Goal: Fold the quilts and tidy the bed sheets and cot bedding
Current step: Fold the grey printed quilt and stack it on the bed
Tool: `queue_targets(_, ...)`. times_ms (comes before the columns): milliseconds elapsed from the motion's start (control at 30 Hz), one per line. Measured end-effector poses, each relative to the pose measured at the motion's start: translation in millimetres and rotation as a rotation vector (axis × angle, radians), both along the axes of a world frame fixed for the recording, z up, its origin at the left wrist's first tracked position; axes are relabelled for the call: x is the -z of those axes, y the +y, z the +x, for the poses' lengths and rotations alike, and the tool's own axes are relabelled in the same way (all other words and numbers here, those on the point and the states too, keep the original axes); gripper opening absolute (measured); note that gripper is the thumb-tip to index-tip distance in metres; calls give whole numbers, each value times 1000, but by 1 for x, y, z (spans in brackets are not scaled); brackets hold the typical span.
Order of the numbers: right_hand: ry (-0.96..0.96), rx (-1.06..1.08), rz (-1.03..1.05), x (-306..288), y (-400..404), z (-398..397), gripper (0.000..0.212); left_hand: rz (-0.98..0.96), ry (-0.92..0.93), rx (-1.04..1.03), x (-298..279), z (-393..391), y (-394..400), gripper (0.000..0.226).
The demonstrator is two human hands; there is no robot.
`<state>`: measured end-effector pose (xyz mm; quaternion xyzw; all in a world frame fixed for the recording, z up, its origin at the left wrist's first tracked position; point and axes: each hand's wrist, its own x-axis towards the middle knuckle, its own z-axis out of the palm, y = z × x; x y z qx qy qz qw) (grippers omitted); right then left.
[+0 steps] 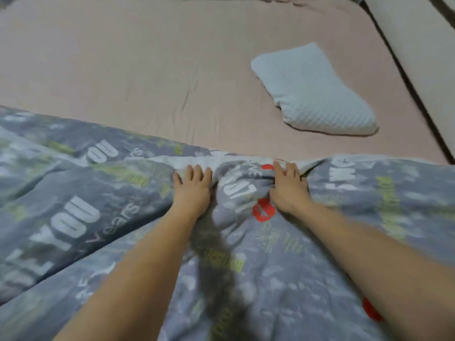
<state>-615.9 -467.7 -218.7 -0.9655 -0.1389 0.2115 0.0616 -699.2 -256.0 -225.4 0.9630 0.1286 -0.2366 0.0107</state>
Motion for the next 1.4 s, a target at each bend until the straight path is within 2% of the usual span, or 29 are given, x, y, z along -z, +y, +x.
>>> queue_targets(100,-115,-91,125,-32,26,-29,55,-8,-81,-34,-40,-19,24,51)
queue_targets(267,16,-227,284,-81,92,-69,37,93,-30,-65,-116,-72,78,31)
queue_targets(500,165,-335,339,-119,173,-107,42,227,-22,-100,-174,-126,158,38)
queue_targets(700,104,-274,382,-107,285,-120,49,269,-10,-94,-138,-128,240,32)
queue_targets(767,92,-228,355,-86,343,-123,48,227,-89,-54,-110,-119,278,26)
queue_targets(833,96,-227,197,-67,387,-118,57,173,-159,-4,-83,-107,311,29)
queue_targets(933,151,-187,-80,-39,415,-112,88,68,-110,88,-49,-92,340,57)
queue_targets(967,205,-176,-157,-33,420,-113,97,53,-87,128,-39,-88,344,59)
queue_targets(1033,309,-179,-240,-21,429,-111,107,36,-58,186,-19,-85,353,51)
queue_targets(1067,367,-161,-225,-16,434,-109,103,30,-69,187,-12,-84,360,41)
queue_targets(1167,494,-17,-41,-19,445,-100,65,-38,-204,72,-7,-81,375,29)
queue_targets(1233,303,10,3,-22,458,-100,46,-117,-355,-33,-17,-73,387,24)
queue_targets(1300,-72,62,132,-27,479,-100,31,-170,-536,-133,-37,-58,404,20)
queue_targets(1400,-523,151,434,-43,522,-75,35,-183,-823,-174,-68,-27,444,17)
